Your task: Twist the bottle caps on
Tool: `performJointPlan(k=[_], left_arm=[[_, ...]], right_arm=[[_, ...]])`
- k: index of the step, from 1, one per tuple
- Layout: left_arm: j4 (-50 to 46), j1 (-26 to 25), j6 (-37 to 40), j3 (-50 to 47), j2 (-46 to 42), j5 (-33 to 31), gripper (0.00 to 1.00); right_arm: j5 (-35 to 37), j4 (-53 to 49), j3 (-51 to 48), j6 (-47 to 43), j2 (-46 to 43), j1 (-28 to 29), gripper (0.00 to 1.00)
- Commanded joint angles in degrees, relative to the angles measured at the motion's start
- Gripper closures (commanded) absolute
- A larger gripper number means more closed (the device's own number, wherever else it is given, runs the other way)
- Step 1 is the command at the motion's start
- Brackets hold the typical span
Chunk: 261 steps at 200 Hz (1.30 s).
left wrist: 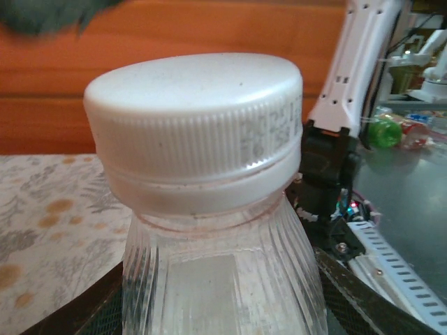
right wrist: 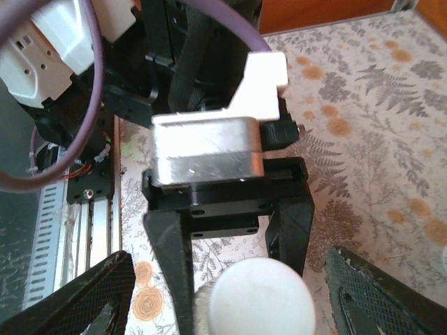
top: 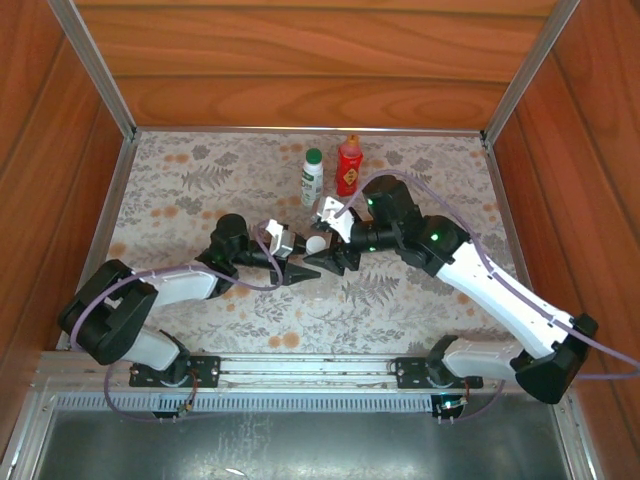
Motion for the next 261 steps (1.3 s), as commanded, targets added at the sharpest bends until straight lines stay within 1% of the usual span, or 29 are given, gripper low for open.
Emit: performJointPlan(k=[1, 10, 23, 51, 71, 86, 96, 108, 114, 121, 130, 147, 158, 168, 177, 186, 197, 205, 214, 221, 226, 244, 261], left_arm=[[0.2, -0.1, -0.8, -0.3, -2.4, 5.2, 0.45], [0.1, -0.1, -0.5, -0.7, -3.0, 5.2, 0.45], [-0.1, -0.1, -0.5, -0.9, -3.7, 5.1, 0.45], [-1.2, -0.1, -0.4, -0.9, -4.0, 3.7, 0.45], [-1.7, 0.0, 0.0, -0.5, -3.3, 2.5, 0.46], [-1.9, 0.0, 0.4, -0.2, -2.9, -0.5, 0.46], [-1.9, 0.0, 1.2, -0.2, -3.0, -4.9, 0.46], [-2.0, 0.0, 2.0, 0.0, -3.4, -12.6, 0.46], [-2.0, 0.0, 2.2, 0.4, -3.3, -16.4, 0.46], [-2.1, 0.0, 2.1, 1.0, -2.8, -20.9, 0.46], [-2.2, -0.1, 1.7, 2.1, -1.7, -25.6, 0.46], [-2.1, -0.7, 0.8, 4.4, 1.1, -32.8, 0.46], [-2.2, -1.6, 0.3, 5.7, 2.8, -37.8, 0.47], [-2.1, -2.4, -0.5, 6.5, 4.0, -42.8, 0.46], [-2.0, -2.9, -0.9, 6.8, 4.7, -45.1, 0.46], [-2.1, -3.0, -1.0, 7.0, 4.9, -45.1, 0.46], [-2.0, -3.2, -0.9, 6.5, 4.6, -44.4, 0.46], [-2.2, -3.1, -0.5, 5.7, 4.0, -43.6, 0.46], [-2.1, -3.0, 0.0, 4.7, 3.2, -41.8, 0.46], [-2.3, -2.8, 0.7, 3.8, 2.6, -39.9, 0.46], [-2.3, -2.5, 0.9, 3.2, 2.2, -37.8, 0.46], [-2.6, -0.1, -0.1, 1.5, 1.6, -26.7, 0.46], [-2.6, 1.7, -1.1, 0.4, 1.2, -17.4, 0.46]], right_arm=[[-2.3, -1.6, 2.2, -1.8, 1.6, -0.5, 0.25], [-2.4, -1.8, 2.4, -1.9, 2.2, -0.5, 0.27], [-2.5, -1.7, 2.5, -1.9, 2.7, -0.6, 0.32], [-3.0, -2.3, 2.9, -1.6, 3.0, -0.6, 0.5], [-3.5, -2.1, 3.0, -0.9, 2.8, -0.5, 0.58], [-3.2, -1.4, 2.8, 0.1, 2.6, -0.6, 0.62], [-1.5, -0.3, 2.3, 1.3, 2.5, -0.5, 0.64], [4.5, 3.3, 0.5, 5.0, 2.3, -0.5, 0.64], [9.8, 6.0, -1.0, 7.3, 2.0, -0.6, 0.64], [16.1, 8.7, -2.5, 9.6, 1.9, -0.5, 0.66], [21.8, 10.9, -3.9, 11.1, 2.2, -0.5, 0.68], [30.1, 13.5, -4.8, 16.1, 3.8, -0.3, 0.72], [35.9, 13.6, -4.5, 21.2, 5.5, -0.1, 0.72], [39.5, 12.8, -3.9, 25.4, 7.3, -0.1, 0.7], [42.7, 11.9, -3.2, 27.3, 9.3, -0.1, 0.7], [43.7, 10.4, -2.1, 28.1, 10.8, -0.1, 0.69], [42.5, 9.3, -1.1, 27.3, 11.2, -0.1, 0.68], [39.6, 10.1, -1.3, 25.5, 10.3, -0.2, 0.67], [34.8, 12.5, -2.3, 21.4, 8.6, -0.2, 0.65], [31.8, 14.5, -3.1, 18.6, 6.8, -0.2, 0.62], [29.5, 16.2, -4.3, 17.3, 5.4, -0.2, 0.58], [20.3, 20.9, -8.2, 11.9, -0.3, -0.3, 0.43], [11.9, 18.9, -8.6, 8.1, -3.9, -0.4, 0.36]])
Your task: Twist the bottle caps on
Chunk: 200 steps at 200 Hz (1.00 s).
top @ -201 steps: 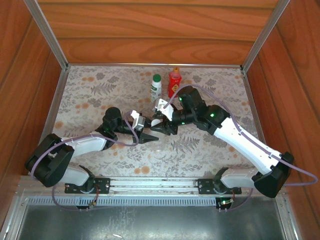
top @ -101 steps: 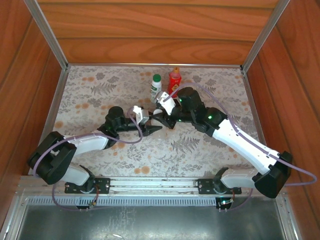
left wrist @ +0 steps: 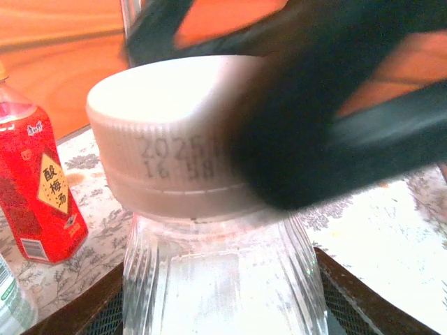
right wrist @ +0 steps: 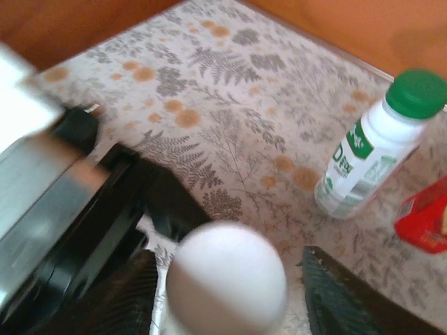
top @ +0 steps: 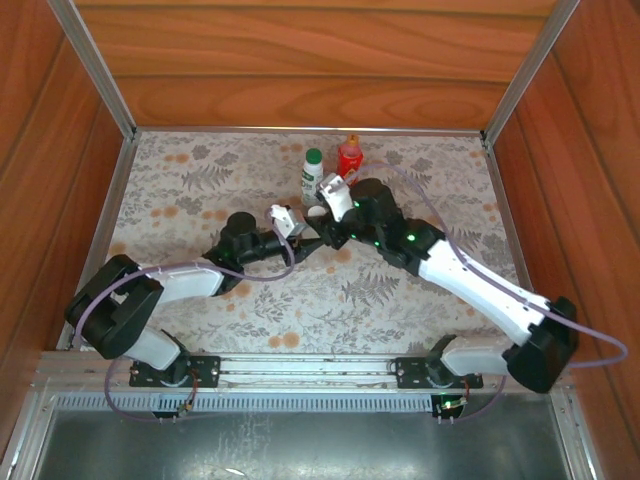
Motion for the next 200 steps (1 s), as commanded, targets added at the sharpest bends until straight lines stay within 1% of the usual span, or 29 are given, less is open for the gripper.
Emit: performJointPlan(k=[1, 13, 41, 56, 73, 115, 161, 177, 184, 200], left_arm=[[1.3, 2.6, -1.6, -1.8, -1.3, 13.5, 0.46], [1.3, 2.8, -1.2, -2.5, -2.3, 18.1, 0.46], [1.2, 2.8, -0.1, -2.9, -4.5, 28.1, 0.46], [1.2, 2.6, -0.3, -2.8, -5.2, 31.6, 0.46], [1.1, 2.4, -0.4, -2.8, -5.6, 34.2, 0.46], [1.0, 2.0, -0.5, -2.6, -5.5, 36.3, 0.46], [0.9, 1.9, -0.4, -2.4, -5.2, 36.1, 0.46], [0.9, 1.9, -0.4, -2.3, -5.2, 36.3, 0.46], [0.8, 2.0, -0.4, -2.3, -5.3, 36.1, 0.46], [0.8, 2.0, -0.3, -2.3, -5.4, 35.8, 0.46]], right_arm=[[-13.3, 1.6, -0.7, -7.7, -6.0, -0.5, 0.35], [-18.2, -2.4, 0.4, -9.9, -6.9, -0.5, 0.34], [-25.1, -9.2, 3.1, -11.0, -6.9, -0.5, 0.34], [-27.6, -11.1, 4.3, -11.3, -6.0, -0.5, 0.33], [-28.7, -11.7, 5.2, -11.1, -4.6, -0.5, 0.32], [-26.3, -13.7, 7.4, -10.9, -0.6, -0.5, 0.32], [-26.6, -14.1, 7.4, -11.2, 0.6, -0.5, 0.4], [-26.7, -14.7, 7.5, -11.4, 0.8, -0.5, 0.42], [-27.0, -14.8, 7.5, -11.4, 0.9, -0.5, 0.44], [-27.0, -14.8, 7.5, -11.3, 1.1, -0.5, 0.53]])
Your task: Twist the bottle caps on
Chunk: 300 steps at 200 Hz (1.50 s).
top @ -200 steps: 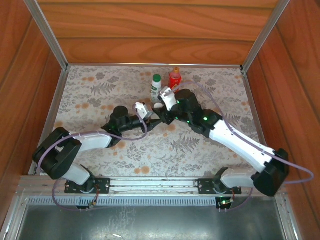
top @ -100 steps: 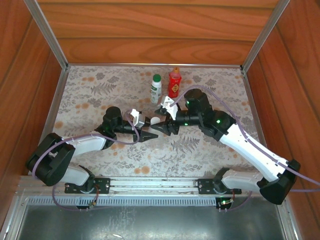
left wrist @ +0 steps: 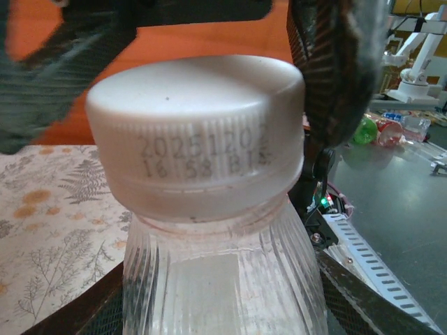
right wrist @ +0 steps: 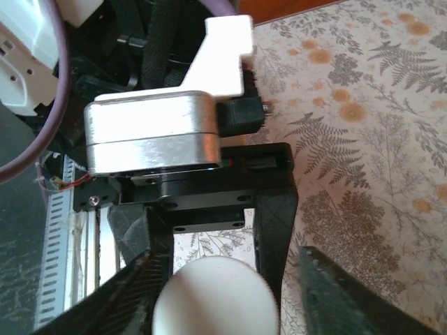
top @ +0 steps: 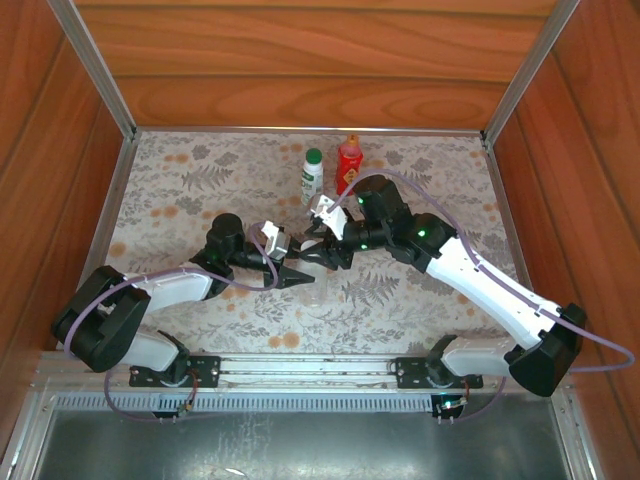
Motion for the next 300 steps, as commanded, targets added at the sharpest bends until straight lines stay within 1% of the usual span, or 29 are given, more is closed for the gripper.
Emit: performJointPlan(k=[1, 14, 31, 38, 52, 63, 77, 93, 103, 119, 129, 135, 148, 159, 189, 208, 219, 248, 273, 300], left_arm=[[1.1, -0.3, 0.1, 0.8, -0.6, 1.8, 0.46], [1.1, -0.3, 0.2, 0.8, -0.6, 1.4, 0.46], [1.1, -0.3, 0.3, 0.9, -0.5, -1.0, 0.46], [1.1, -0.3, 0.6, 0.9, -0.5, -3.8, 0.46], [1.1, -0.3, 1.5, 1.0, 0.2, -11.5, 0.46], [1.2, -0.3, 2.3, 1.5, 1.0, -16.8, 0.46], [1.1, -0.5, 2.0, 2.9, 2.5, -22.6, 0.46], [1.1, -1.3, 0.7, 4.9, 4.5, -28.4, 0.46], [1.2, -2.0, 1.3, 6.0, 6.1, -30.2, 0.46], [1.3, -2.6, 1.7, 7.0, 7.6, -32.3, 0.46], [1.3, -2.9, 1.6, 7.3, 7.8, -32.5, 0.46], [1.3, -2.8, 1.5, 7.3, 7.6, -32.5, 0.46], [1.2, -2.9, 1.7, 6.9, 6.9, -32.4, 0.46], [1.2, -2.8, 2.5, 6.2, 6.1, -32.5, 0.46], [1.2, -2.8, 4.6, 4.1, 5.5, -31.4, 0.46], [1.3, -2.7, 5.9, 2.9, 5.4, -28.0, 0.46], [1.2, -2.7, 6.4, 2.4, 5.1, -25.9, 0.46], [1.2, -2.7, 8.2, 1.8, 4.7, -22.7, 0.46], [1.1, -2.7, 8.6, 1.9, 4.8, -22.8, 0.46], [1.1, -2.7, 8.6, 2.0, 4.8, -22.6, 0.46]], right_arm=[[-1.2, -1.0, 1.2, -0.5, 0.4, -0.2, 0.53], [-1.1, -1.2, 1.2, -0.3, 0.5, -0.2, 0.59], [0.2, -1.3, 1.4, 0.3, 0.6, -0.2, 0.64], [1.4, -1.3, 1.5, 0.6, 0.7, -0.2, 0.65], [4.5, -0.9, 1.6, 1.9, 1.1, -0.2, 0.7], [9.6, 0.2, 1.4, 3.6, 1.6, -0.2, 0.72], [19.7, 3.5, 0.5, 7.7, 2.5, -0.3, 0.73], [25.4, 7.5, -0.9, 11.8, 3.6, -0.3, 0.75], [30.4, 9.1, -1.3, 16.5, 4.8, -0.2, 0.79], [38.3, 8.8, -0.9, 23.3, 7.1, 0.0, 0.81], [42.1, 8.7, -1.2, 25.8, 7.8, 0.2, 0.81], [43.1, 8.9, -1.3, 26.1, 8.1, 0.2, 0.81], [42.5, 9.3, -1.5, 25.9, 7.8, 0.2, 0.79], [40.6, 9.7, -1.6, 25.1, 7.2, 0.2, 0.74], [31.5, 14.3, -4.5, 20.2, 2.2, -0.3, 0.49], [26.9, 17.9, -7.9, 17.9, -2.9, -0.9, 0.39], [24.3, 19.1, -9.6, 17.2, -5.6, -1.1, 0.35], [23.4, 14.3, -8.8, 15.3, -7.7, -1.2, 0.29], [22.9, 9.2, -6.6, 15.3, -6.5, -1.0, 0.26], [24.0, 6.1, -5.0, 16.1, -4.3, -0.4, 0.26]])
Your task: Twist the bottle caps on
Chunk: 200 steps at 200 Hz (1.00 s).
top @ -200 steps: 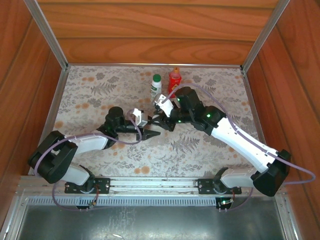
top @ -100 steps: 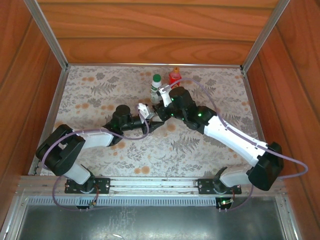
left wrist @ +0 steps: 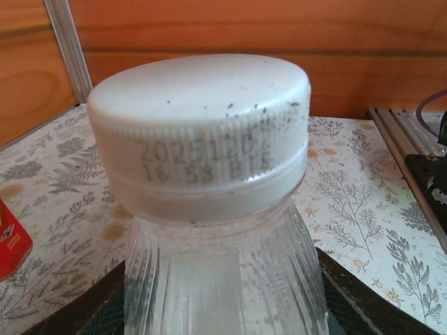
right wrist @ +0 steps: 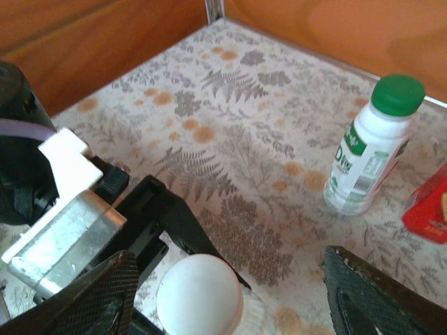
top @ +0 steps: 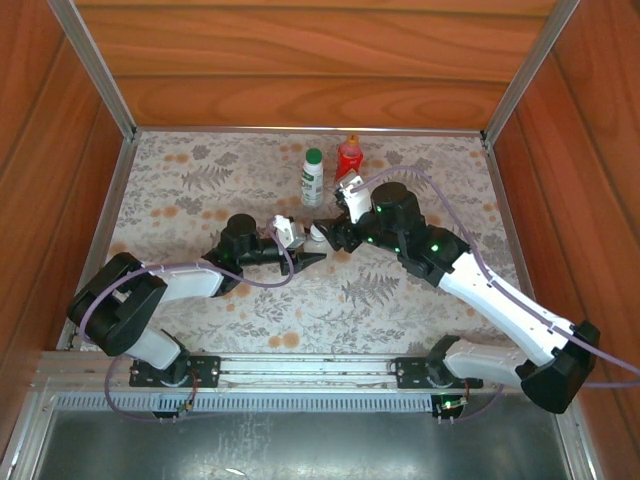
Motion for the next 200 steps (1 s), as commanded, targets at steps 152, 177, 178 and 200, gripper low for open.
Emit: performJointPlan(k=[152, 177, 178, 200], left_arm=[[1.5, 0.0, -1.2, 0.3, -0.6, 0.4, 0.22], [1.5, 0.0, -2.6, -0.9, -2.6, -1.3, 0.02], [1.5, 0.0, -2.7, -1.0, -2.7, -1.5, 0.02], [1.5, 0.1, -3.1, -4.5, -5.2, -6.4, 0.0]], right_arm=[[2.5, -7.3, 3.7, 1.7, 7.5, 1.6, 0.62], [8.2, -7.9, 3.3, 3.7, 7.7, 0.9, 0.63], [8.5, -7.9, 3.2, 3.8, 7.7, 0.9, 0.63], [11.6, -7.1, 3.0, 4.6, 8.1, -0.7, 0.63]])
